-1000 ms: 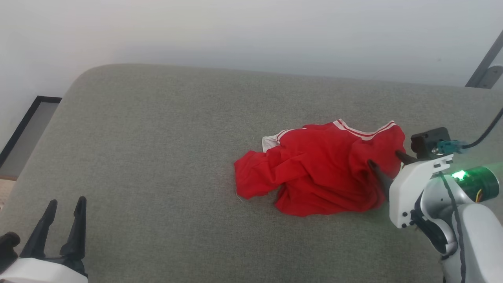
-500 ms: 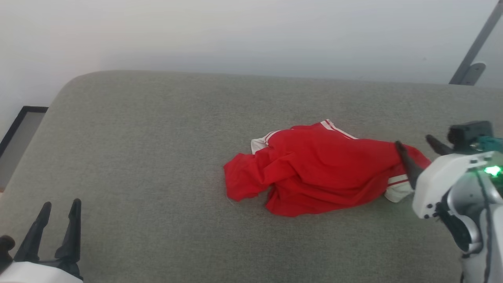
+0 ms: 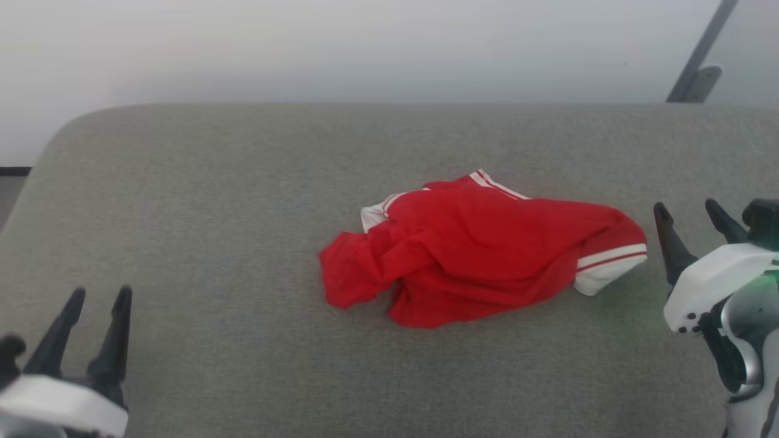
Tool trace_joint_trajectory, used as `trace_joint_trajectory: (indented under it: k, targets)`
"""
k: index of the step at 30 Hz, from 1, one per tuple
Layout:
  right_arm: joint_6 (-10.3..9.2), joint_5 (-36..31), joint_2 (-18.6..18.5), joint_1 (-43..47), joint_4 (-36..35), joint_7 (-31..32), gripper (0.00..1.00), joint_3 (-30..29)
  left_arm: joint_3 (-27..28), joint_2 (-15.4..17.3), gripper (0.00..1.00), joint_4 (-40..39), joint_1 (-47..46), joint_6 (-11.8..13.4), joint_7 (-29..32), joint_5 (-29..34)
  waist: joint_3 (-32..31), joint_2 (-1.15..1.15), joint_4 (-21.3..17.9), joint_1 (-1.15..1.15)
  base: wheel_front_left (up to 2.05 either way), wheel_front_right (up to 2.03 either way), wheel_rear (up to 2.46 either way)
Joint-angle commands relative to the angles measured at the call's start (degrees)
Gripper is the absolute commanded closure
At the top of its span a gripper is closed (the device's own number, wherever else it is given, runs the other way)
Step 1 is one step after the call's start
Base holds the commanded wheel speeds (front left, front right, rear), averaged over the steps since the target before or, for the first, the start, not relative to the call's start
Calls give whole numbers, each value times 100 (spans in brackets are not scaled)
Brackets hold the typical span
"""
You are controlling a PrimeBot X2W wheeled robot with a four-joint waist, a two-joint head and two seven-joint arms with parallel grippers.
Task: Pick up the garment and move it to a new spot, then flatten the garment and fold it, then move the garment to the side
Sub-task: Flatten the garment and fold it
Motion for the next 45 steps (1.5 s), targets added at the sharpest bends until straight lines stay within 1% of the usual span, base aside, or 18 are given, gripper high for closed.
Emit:
trace_joint_trajectory:
  k: [1,6,12,17,18,19,23,26,29,32,36,39,41,42,43,45]
  targets:
    - [0,-32,35,-30,17,-69,0,-6,-10,32,0,-38,-116,-23,44,-46,56,0,-56,0,0,0,0]
    - [0,-195,192,-100,70,-576,0,29,-263,287,0,-259,-623,-26,648,-253,215,0,-253,0,0,0,0]
    - [0,-320,384,-230,256,-1049,0,143,-734,652,0,-492,-1470,-36,1520,-562,442,0,-534,0,0,0,0]
    - [0,-400,512,-391,439,-1298,0,263,-1177,834,0,-466,-2268,-36,2408,-931,671,0,-804,0,0,0,0]
    - [0,-448,543,-460,500,-1357,0,331,-1360,900,0,-396,-2553,-35,2759,-1002,769,0,-922,0,0,0,0]
    - [0,-447,560,-496,534,-1398,0,367,-1449,956,0,-374,-2695,-36,2915,-1054,822,0,-982,0,0,0,0]
    - [0,-464,627,-630,682,-1520,0,489,-1816,1002,0,-221,-3151,-35,3538,-1222,1029,0,-1198,0,0,0,0]
    - [0,-465,654,-700,798,-1615,0,554,-2038,933,0,-72,-3353,-22,4049,-1357,1155,0,-1325,0,0,0,0]
    - [0,-435,676,-775,881,-1701,0,591,-2242,944,0,49,-3476,44,4558,-1438,1273,0,-1433,0,0,0,0]
    - [0,-438,679,-798,958,-1750,0,591,-2413,925,0,134,-3447,195,5068,-1559,1354,0,-1510,0,0,0,0]
    - [0,-405,684,-860,1020,-1798,0,564,-2545,937,0,138,-3402,392,5518,-1628,1443,0,-1556,0,0,0,0]
    - [0,-373,685,-868,1050,-1831,0,569,-2622,963,0,127,-3386,435,5620,-1549,1479,0,-1567,0,0,0,0]
    - [0,-360,684,-888,1073,-1847,0,575,-2703,921,0,158,-3351,427,5681,-1543,1513,0,-1576,0,0,0,0]
    - [0,-362,685,-901,1089,-1856,0,574,-2745,888,58,178,-3332,403,5722,-1576,1528,0,-1576,0,0,0,0]
    - [0,-354,684,-913,1097,-1871,0,575,-2775,864,100,214,-3321,384,5746,-1606,1543,0,-1572,0,0,0,0]
    - [0,-345,684,-944,1123,-1888,0,588,-2826,867,100,280,-3321,336,5762,-1597,1563,0,-1569,0,0,0,0]
